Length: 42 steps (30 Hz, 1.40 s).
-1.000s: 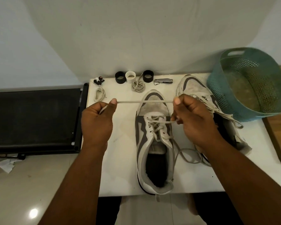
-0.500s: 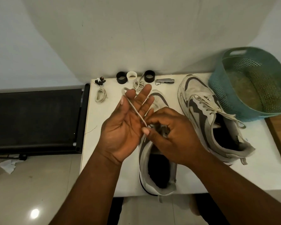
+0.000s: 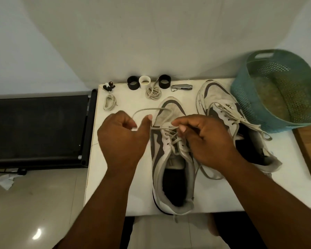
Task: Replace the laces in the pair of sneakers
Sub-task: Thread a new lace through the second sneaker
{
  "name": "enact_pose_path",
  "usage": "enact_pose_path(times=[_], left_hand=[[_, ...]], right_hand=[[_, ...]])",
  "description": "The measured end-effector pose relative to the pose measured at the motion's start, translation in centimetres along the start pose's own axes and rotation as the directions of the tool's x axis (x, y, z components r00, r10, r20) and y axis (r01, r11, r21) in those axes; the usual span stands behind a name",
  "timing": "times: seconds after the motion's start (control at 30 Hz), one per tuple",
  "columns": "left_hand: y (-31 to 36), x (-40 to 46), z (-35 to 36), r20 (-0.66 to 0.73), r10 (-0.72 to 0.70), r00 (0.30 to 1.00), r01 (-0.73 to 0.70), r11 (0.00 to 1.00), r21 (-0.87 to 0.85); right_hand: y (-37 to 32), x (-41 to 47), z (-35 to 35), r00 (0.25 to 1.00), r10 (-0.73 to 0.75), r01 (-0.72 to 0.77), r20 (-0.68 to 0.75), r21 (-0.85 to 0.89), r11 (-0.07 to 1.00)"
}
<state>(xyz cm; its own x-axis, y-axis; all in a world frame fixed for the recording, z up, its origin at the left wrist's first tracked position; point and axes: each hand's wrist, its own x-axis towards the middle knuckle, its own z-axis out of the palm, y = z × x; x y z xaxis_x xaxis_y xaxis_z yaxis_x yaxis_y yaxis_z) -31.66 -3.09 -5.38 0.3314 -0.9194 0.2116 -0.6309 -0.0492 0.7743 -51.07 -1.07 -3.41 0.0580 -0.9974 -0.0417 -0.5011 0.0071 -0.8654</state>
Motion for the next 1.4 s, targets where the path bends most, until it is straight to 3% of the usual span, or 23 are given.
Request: enact_pose_path(times=[0.07,0.13,0.2,0.3,0.43,0.5,0.67,0.8,0.87,1.0,1.2,1.4], left_hand=[[0.6,-0.3,0.0,0.068,0.282,0.957,-0.265,0.946,-0.188],[1.4,-0.9,0.3,0.292,0.415,0.862,-0.258,0.854,-0.451],[1.9,-1.2,0.4,0.416,0.455,0.788,-0.211,0.833,-0.511],[1.4,-0.9,0.3,0.389,0.464,0.796,-0.278,0.851,-0.445],[0.9,-0.6,0.1,0.470,0.404,0.785,-0.124,0.845,-0.520],[0.6,-0.4,0.2,0.470,0.393,0.790,-0.127,0.856,-0.501],[0.0,0.0,0.3,0.473,0.395,0.788,-0.200,0.890,-0.410],[-0.2,-0.2,0.4,0.502,0.314,0.806,-0.108,0.912,-0.396],[-0.2,-0.3,0.5,0.545,0.289,0.787,-0.063,0.916,-0.395],[-0.4,-0.7,0.7,0.613,0.315,0.724,-0.110,0.931,-0.349],[-0.5,-1.4,1.2,0.637,0.300,0.710,-0.189,0.953,-0.239],[-0.4,-1.7,1.6,0.544,0.324,0.774,-0.157,0.931,-0.330]], right_hand=[[-0.2,-0.2,0.1,0.996,-0.082,0.086,0.044,-0.093,0.992],[-0.6,-0.3,0.1,0.991,-0.123,0.129,0.050,-0.147,0.981],[-1.0,-0.5,0.0,0.986,-0.164,0.164,0.018,-0.150,0.975],[-0.9,-0.5,-0.2,0.979,-0.197,0.190,-0.053,-0.113,0.975],[-0.7,-0.2,-0.7,0.995,-0.088,0.091,-0.052,0.048,0.995],[-0.7,-0.3,-0.7,0.997,-0.070,0.071,-0.016,0.040,0.997],[-1.2,-0.5,-1.5,0.998,-0.023,0.028,0.054,-0.094,0.995],[-1.6,-1.3,-1.9,0.972,0.051,0.066,0.231,-0.473,0.879],[-1.8,-1.4,-1.7,0.967,0.110,0.032,0.230,-0.540,0.841],[-1.5,-0.9,-2.0,0.953,0.226,-0.115,0.201,-0.450,0.886],[-1.3,-1.0,-1.8,0.949,0.275,-0.222,0.153,-0.292,0.930],[-0.8,-0.8,-1.9,0.942,0.303,-0.275,0.143,-0.189,0.943]])
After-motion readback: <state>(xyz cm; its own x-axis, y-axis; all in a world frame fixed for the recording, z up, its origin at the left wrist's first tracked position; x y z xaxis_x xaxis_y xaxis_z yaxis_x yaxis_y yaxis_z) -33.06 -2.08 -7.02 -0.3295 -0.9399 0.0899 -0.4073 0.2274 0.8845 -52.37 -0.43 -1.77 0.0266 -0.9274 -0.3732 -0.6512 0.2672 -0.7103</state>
